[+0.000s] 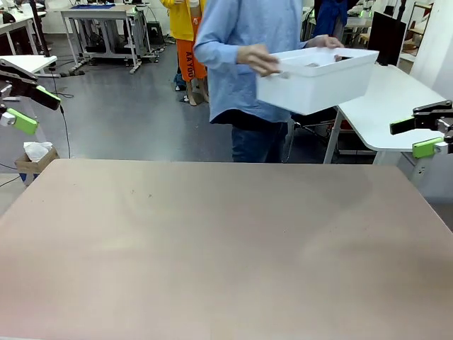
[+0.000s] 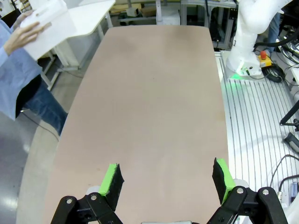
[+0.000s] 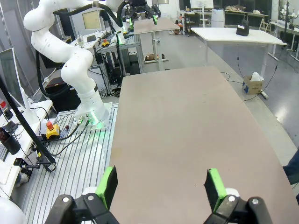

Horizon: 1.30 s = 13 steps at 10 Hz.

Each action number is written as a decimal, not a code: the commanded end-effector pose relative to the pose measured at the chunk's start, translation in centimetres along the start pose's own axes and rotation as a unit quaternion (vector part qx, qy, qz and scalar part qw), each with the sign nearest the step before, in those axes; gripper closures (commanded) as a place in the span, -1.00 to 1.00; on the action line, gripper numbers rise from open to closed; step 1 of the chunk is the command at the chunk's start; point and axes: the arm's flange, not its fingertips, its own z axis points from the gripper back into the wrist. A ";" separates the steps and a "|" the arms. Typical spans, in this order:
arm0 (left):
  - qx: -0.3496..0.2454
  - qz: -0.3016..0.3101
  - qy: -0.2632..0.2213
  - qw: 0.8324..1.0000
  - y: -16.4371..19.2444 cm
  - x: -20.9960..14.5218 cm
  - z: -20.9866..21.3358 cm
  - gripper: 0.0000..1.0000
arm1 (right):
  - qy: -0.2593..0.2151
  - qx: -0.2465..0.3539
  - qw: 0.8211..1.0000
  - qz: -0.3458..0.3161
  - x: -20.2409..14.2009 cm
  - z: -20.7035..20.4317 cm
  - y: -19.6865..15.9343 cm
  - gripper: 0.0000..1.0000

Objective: Stack the cups and store them in the basket.
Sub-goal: Place the stack of Reusable plastic cups into the Pantry Basket.

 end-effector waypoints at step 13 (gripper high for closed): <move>-0.003 -0.007 -0.007 1.000 0.1 0.1 0.0 -1.00 | -0.001 -0.004 1.000 -0.007 0.4 0.0 0.0 -1.00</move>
